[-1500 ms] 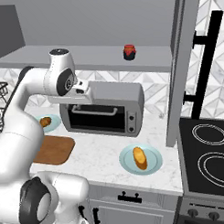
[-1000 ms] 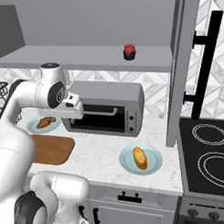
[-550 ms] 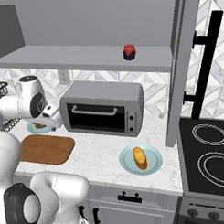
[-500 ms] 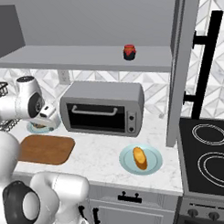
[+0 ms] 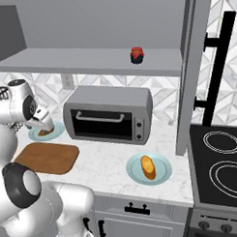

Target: From the different types of pastries on the counter, select a croissant and place it on the cutting board. Then retrieve a jar of jam from the cabinet and place it alongside the croissant on the cutting board.

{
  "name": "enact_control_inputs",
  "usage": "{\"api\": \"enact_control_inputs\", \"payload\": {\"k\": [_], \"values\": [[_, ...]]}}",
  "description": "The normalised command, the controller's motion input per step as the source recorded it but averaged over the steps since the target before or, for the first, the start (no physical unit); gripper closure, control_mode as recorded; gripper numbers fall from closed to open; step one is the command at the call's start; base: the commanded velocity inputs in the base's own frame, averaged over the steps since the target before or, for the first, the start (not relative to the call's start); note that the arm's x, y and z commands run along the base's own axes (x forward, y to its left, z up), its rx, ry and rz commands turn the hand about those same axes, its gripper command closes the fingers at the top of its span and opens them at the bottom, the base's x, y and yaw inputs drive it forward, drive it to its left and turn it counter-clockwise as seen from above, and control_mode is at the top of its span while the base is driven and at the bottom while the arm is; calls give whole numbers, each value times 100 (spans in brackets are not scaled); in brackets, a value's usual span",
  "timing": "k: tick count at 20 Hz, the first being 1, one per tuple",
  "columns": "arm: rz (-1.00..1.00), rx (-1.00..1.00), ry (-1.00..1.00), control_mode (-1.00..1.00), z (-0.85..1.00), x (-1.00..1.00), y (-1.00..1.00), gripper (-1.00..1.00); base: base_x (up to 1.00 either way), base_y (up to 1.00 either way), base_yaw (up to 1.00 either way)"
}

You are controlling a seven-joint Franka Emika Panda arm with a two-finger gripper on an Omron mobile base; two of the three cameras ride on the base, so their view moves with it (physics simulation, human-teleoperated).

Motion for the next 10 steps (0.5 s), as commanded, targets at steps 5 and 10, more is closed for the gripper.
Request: {"api": "enact_control_inputs", "payload": {"k": [5,10], "values": [[0,0,7,-100,-24,32,20,-100,0,0,0],[0,-1,6,-100,-31,20,24,-100,0,0,0]]}}
